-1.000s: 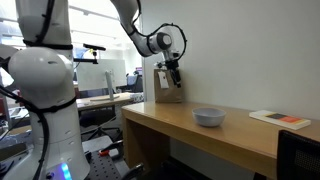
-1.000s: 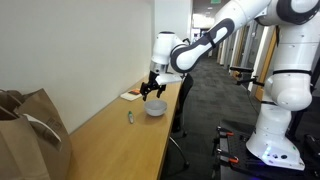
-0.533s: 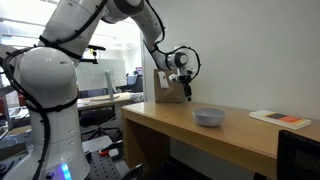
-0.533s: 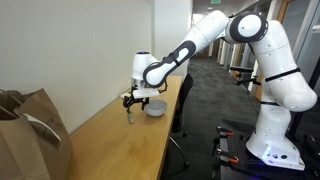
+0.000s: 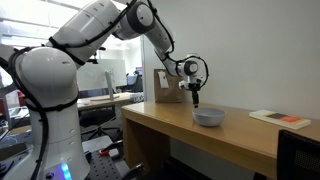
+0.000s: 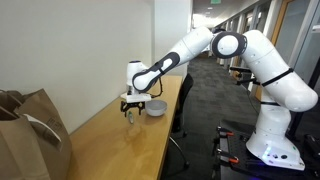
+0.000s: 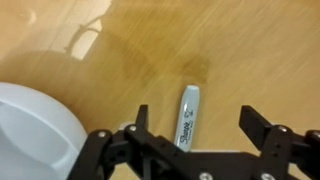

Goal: Pick up the green marker and put it in the bowl

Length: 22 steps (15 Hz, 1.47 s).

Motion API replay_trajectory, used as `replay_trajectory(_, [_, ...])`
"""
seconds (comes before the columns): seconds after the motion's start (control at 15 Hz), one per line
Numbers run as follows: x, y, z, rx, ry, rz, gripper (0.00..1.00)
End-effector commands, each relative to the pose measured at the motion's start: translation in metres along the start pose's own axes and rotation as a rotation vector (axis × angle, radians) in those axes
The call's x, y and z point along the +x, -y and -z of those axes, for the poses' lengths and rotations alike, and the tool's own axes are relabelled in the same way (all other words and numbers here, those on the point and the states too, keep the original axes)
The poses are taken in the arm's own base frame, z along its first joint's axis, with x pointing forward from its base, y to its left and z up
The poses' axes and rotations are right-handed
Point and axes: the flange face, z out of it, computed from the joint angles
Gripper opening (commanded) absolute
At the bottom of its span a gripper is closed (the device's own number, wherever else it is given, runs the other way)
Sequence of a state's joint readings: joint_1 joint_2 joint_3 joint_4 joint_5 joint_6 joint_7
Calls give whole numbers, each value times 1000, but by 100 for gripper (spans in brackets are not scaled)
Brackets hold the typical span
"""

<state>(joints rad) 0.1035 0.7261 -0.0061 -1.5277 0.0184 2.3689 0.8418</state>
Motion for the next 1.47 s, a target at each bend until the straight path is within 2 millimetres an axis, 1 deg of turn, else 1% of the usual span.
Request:
replay_trajectory(0.0, [10,8,-9,-5,39,-5,77])
replay_trajectory(0.13, [13,10,-17,-3,51,-4,59])
replay_trajectory(0.2, [15,9,-21,-10,54,-2,57])
replay_trajectory(0.27, [16,9,-26,-15,61,-3,50])
replay_trajectory(0.33, [16,8,-32,-27,67,-4,44])
replay_trajectory(0.4, [17,6,-37,-34,69,0,33])
replay_trajectory(0.47, [18,5,-40,-43,71,-1,26])
replay_trajectory(0.53, [20,3,-39,-50,74,-2,19])
replay_trajectory(0.6, [21,3,-33,-50,72,-6,10])
replay_trajectory(0.67, [22,4,-28,-55,70,3,4])
replay_trajectory(0.73, [21,7,-19,-53,61,10,2])
replay_trajectory(0.8, [19,10,-11,-59,55,20,6])
replay_trajectory(0.87, [17,13,-3,-55,46,33,6])
replay_trajectory(1.0, [10,18,17,-53,37,49,6])
replay_trajectory(1.13, [3,18,42,-37,51,43,6])
replay_trajectory(1.27, [-8,11,69,-6,113,38,6])
replay_trajectory(1.4, [-20,-3,91,12,187,58,6])
